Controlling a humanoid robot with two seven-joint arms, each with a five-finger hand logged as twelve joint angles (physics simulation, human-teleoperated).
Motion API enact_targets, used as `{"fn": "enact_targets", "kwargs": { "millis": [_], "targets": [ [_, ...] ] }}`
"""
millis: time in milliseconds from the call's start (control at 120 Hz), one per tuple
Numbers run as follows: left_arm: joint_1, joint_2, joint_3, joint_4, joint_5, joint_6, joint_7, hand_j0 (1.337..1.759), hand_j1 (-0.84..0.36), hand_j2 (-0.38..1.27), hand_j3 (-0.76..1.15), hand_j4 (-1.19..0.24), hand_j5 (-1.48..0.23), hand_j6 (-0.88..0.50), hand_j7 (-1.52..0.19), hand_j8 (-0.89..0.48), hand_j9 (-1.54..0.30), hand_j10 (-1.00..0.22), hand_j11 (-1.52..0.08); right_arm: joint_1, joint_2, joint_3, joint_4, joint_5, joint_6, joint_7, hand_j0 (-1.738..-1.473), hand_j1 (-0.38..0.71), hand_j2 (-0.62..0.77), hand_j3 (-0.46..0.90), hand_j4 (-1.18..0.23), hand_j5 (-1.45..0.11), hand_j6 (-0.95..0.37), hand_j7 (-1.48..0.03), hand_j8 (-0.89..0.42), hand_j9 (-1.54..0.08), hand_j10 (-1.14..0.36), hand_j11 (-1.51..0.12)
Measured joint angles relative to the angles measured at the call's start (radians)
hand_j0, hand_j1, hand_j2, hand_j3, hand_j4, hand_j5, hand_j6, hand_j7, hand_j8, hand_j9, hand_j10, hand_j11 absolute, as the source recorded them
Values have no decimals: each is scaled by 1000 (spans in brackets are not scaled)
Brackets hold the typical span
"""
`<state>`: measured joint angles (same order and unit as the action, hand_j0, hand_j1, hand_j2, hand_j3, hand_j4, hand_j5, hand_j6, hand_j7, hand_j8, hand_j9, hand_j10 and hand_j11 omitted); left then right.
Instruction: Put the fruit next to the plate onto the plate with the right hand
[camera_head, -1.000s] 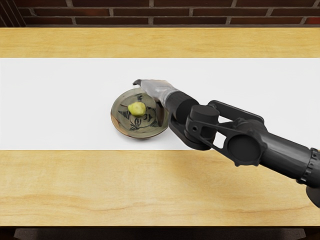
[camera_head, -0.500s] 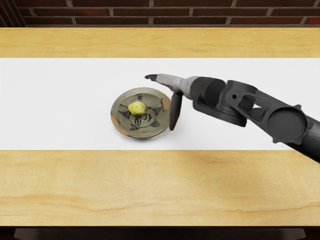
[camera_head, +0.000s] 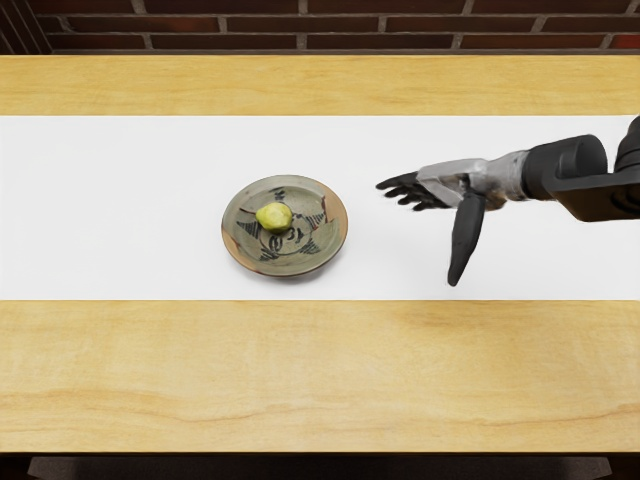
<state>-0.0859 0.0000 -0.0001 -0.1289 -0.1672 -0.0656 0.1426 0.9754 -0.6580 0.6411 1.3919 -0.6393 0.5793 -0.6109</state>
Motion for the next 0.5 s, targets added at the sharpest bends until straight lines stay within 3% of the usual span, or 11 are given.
{"fn": "enact_targets", "kwargs": {
  "millis": [175,500],
  "targets": [
    [0,0,-1,-1,-1,0,0,1658,325,4,0,-21,-27,-21,-27,-21,-27,-21,-26,0,-92,11,-4,96,26,0,-1658,-349,1,0,-2,-1,-3,-1,-2,-1,-2,-1],
    [-2,0,-3,-5,-1,0,0,1658,325,4,0,-21,-27,-21,-27,-21,-27,-21,-26,0,-143,26,-12,157,32,0,-1658,-349,1,0,-2,0,-3,0,-2,0,-1,0]
  ]
}}
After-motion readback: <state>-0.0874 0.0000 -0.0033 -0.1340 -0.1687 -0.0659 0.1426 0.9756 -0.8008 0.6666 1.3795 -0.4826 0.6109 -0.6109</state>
